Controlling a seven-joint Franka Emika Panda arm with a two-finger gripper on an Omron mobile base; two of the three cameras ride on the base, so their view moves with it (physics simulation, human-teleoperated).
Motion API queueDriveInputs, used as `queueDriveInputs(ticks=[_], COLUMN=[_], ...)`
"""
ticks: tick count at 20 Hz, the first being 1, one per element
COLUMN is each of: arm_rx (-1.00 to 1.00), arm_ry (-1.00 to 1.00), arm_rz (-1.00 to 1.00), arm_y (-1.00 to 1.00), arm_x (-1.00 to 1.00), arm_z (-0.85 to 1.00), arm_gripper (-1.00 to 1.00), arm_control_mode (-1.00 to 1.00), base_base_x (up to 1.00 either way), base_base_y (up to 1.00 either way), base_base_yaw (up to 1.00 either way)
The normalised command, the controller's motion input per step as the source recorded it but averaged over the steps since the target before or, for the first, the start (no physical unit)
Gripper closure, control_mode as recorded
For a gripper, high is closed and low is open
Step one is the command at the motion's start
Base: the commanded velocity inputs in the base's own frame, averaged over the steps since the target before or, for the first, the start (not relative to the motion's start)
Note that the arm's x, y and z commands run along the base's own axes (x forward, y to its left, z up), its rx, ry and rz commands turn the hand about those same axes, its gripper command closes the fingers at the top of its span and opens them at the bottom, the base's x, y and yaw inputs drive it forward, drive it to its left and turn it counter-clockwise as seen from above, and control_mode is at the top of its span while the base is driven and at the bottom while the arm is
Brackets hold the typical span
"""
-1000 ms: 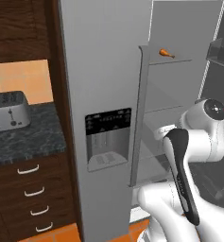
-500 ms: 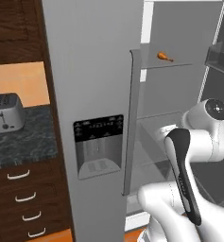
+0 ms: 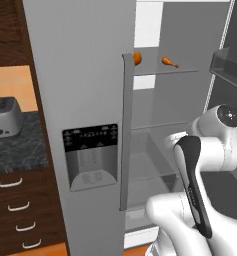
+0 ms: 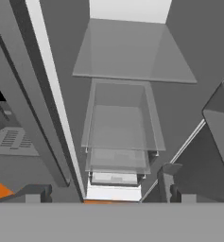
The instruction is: Place one squash and one chicken drumstick in each tupperware on the nearby counter, to pack two identical lunches.
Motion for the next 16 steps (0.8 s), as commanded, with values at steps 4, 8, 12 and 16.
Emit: queueDriveInputs(ticks=[4,8,12,16], arm_rx=[0.00,0.00,0.02,-0.01], arm_ry=[0.00,0.00,-0.06,-0.13], arm_rz=[0.00,0.02,0.00,-0.02], arm_y=[0.00,-0.08,-0.31,-0.06], arm_x=[0.00,0.09,0.23,0.48], arm_z=[0.00,0.00,0.17,0.73], arm_gripper=[-1.00,-1.00,-1.00,-1.00], arm_control_mode=[1.00,-1.00,-1.00,-1.00], base_base_x=[0.32,0.14,0.00,0.00], base_base_y=[-0.25,-0.08,0.00,0.00], base_base_yaw=[0.15,0.06,0.00,0.00])
